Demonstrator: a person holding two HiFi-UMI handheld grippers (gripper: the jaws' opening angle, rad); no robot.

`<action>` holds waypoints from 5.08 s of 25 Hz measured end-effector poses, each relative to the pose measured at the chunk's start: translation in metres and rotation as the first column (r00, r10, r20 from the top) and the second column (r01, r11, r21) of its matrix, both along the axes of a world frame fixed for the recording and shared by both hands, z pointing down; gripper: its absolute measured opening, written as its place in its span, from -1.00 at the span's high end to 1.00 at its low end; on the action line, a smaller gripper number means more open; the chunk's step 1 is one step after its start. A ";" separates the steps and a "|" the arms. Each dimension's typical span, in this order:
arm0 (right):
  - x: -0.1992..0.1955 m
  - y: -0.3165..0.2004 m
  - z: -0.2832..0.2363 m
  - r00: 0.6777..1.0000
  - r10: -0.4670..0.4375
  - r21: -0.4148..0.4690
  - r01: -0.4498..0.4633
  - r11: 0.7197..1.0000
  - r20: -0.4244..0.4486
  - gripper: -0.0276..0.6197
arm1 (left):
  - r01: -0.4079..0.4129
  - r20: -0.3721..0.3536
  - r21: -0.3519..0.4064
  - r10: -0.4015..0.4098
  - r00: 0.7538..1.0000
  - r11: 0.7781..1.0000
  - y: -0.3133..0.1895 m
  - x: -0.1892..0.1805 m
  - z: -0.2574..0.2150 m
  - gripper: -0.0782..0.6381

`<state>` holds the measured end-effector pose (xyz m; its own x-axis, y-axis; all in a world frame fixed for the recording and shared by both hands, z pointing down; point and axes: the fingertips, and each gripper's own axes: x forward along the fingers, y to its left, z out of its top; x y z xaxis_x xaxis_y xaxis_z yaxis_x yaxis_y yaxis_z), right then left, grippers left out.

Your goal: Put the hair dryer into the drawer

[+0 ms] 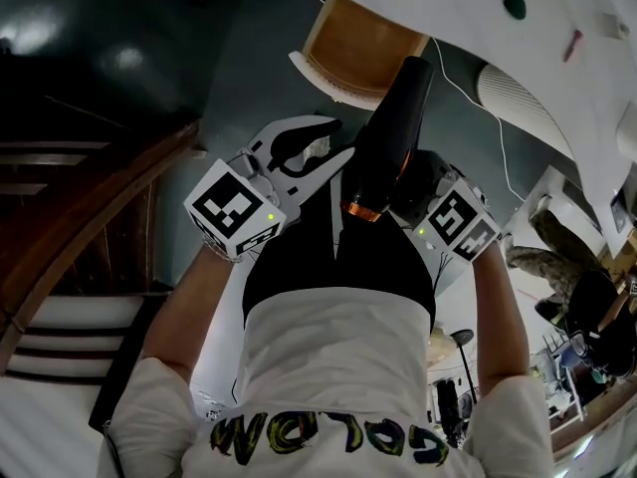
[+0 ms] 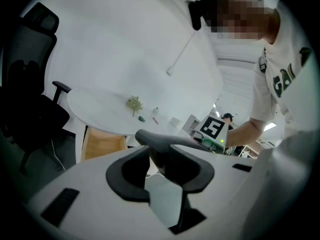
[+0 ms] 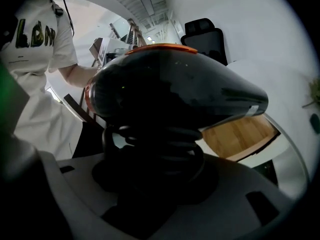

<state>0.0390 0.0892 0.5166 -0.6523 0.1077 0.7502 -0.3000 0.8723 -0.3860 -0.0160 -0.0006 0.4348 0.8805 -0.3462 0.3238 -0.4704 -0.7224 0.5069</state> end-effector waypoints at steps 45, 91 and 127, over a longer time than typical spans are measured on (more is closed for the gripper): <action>0.011 -0.154 0.119 0.963 -0.090 -0.167 0.048 0.985 -0.255 0.16 | -0.197 0.406 -0.038 0.196 0.893 0.980 -0.134 -0.002 0.131 0.74; -0.008 -0.213 0.240 0.773 -0.092 -0.034 0.091 0.995 -0.628 0.14 | -0.296 0.662 -0.145 0.315 0.680 0.944 -0.158 -0.027 0.249 0.72; 0.002 -0.203 0.106 0.891 0.118 0.140 -0.061 0.988 -0.439 -0.04 | -0.099 0.605 0.024 0.065 0.794 0.995 -0.157 -0.040 0.120 0.74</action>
<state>0.0411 -0.1135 0.6221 -0.2498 -0.0440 0.9673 -0.4946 0.8646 -0.0884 -0.0564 -0.1579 0.5548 0.5393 -0.3130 0.7818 -0.6057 -0.7891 0.1019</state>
